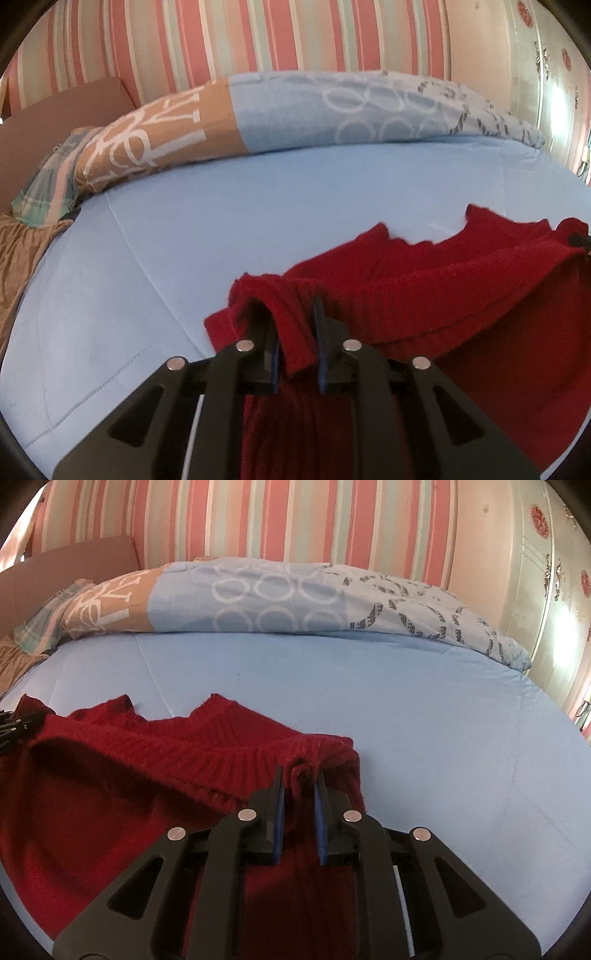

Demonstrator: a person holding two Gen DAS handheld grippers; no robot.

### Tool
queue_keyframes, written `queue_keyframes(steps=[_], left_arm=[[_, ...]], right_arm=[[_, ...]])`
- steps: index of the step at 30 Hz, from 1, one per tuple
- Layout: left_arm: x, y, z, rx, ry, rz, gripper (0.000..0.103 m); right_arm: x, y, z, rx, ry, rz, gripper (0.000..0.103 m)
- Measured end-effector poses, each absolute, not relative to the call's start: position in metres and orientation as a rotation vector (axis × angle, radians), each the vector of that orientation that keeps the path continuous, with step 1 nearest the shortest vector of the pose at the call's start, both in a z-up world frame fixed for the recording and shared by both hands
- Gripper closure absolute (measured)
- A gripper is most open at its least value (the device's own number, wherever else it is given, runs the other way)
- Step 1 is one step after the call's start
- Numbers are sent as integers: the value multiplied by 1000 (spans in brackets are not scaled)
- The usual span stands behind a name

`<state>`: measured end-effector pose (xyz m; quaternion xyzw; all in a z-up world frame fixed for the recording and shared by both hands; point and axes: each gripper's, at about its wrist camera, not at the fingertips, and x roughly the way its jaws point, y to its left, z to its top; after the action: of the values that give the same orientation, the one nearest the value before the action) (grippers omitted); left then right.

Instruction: Fold small clothes

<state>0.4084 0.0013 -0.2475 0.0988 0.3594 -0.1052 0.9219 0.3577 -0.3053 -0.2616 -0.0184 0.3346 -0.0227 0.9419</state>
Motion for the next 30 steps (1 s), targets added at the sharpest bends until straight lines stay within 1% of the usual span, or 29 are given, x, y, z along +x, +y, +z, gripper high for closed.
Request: queue_keyframes(steps=[2, 4, 5, 6, 7, 9, 11, 13, 15, 16, 19, 22, 24, 25, 26, 27, 28, 29, 30], left_arm=[[412, 3, -246, 190, 751, -224, 84], [412, 6, -239, 174, 752, -229, 74], [410, 9, -234, 170, 738, -216, 51], [407, 12, -228, 163, 722, -210, 34], [403, 18, -219, 150, 694, -198, 31], [396, 28, -204, 127, 663, -186, 31], [388, 41, -189, 97, 637, -175, 30], [384, 48, -180, 67, 630, -181, 27], [383, 46, -179, 55, 642, -213, 27], [385, 41, -182, 71, 655, -223, 27], [394, 24, -194, 123, 701, -250, 27], [403, 8, -208, 157, 738, -289, 27], [409, 1, -217, 180, 754, -298, 27], [415, -3, -224, 199, 780, -304, 27], [419, -5, -230, 206, 793, -308, 27], [424, -8, -238, 219, 815, -304, 27], [428, -10, -244, 228, 837, -297, 27], [433, -10, -251, 231, 866, -292, 28], [435, -11, -255, 227, 877, -292, 32]], right_arm=[[361, -308, -257, -29, 679, -22, 86], [360, -311, -250, -13, 664, -1, 81], [358, -313, -245, -5, 648, 9, 69], [353, -315, -237, 5, 622, 17, 62], [349, -316, -231, 10, 603, 28, 61], [342, -318, -223, 8, 579, 29, 56], [335, -319, -215, -7, 564, 31, 55], [331, -318, -211, -24, 558, 33, 50], [330, -316, -209, -40, 559, 38, 42], [333, -314, -211, -53, 574, 47, 40], [347, -311, -218, -59, 635, 105, 38], [368, -311, -228, -38, 724, 202, 38], [380, -308, -236, -37, 769, 232, 40], [386, -305, -240, -40, 786, 242, 44], [392, -303, -245, -41, 808, 247, 56], [395, -301, -248, -41, 827, 248, 62], [400, -298, -254, -46, 855, 251, 64], [402, -295, -259, -57, 870, 247, 72], [403, -294, -263, -63, 876, 246, 86]])
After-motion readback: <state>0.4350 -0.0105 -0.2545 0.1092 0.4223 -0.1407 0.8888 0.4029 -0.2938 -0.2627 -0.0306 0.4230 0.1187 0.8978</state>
